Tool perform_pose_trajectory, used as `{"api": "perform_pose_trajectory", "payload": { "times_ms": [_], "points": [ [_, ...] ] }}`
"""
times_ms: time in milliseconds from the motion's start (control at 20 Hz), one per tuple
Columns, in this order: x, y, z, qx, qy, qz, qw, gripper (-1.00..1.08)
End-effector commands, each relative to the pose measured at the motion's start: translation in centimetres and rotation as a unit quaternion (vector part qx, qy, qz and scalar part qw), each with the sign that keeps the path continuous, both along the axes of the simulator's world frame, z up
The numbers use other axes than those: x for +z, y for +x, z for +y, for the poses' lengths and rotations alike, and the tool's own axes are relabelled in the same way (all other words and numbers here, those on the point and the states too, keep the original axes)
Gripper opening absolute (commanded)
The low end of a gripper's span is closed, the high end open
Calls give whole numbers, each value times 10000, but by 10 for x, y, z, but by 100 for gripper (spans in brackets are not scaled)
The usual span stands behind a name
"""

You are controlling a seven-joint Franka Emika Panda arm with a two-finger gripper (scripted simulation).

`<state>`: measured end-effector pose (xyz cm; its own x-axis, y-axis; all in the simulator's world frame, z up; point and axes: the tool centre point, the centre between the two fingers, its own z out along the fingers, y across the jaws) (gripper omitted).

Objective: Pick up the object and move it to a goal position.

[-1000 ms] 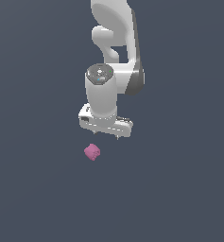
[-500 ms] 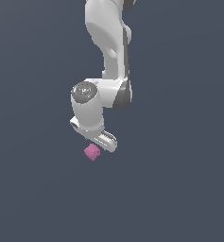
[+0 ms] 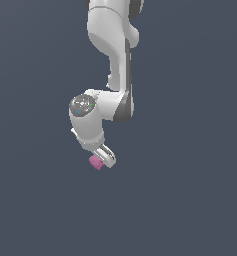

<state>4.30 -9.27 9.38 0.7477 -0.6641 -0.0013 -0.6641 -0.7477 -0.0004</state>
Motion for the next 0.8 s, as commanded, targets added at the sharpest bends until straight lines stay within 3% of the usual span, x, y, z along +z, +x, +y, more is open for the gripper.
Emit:
{"api": "perform_pose_trajectory", "payload": {
  "times_ms": [0, 300, 750],
  "points": [
    [-2, 1, -2, -68, -5, -3, 10000, 100],
    [-8, 0, -1, -50, -4, -1, 10000, 100],
    [-49, -1, -2, -72, -6, -3, 10000, 100]
  ]
}}
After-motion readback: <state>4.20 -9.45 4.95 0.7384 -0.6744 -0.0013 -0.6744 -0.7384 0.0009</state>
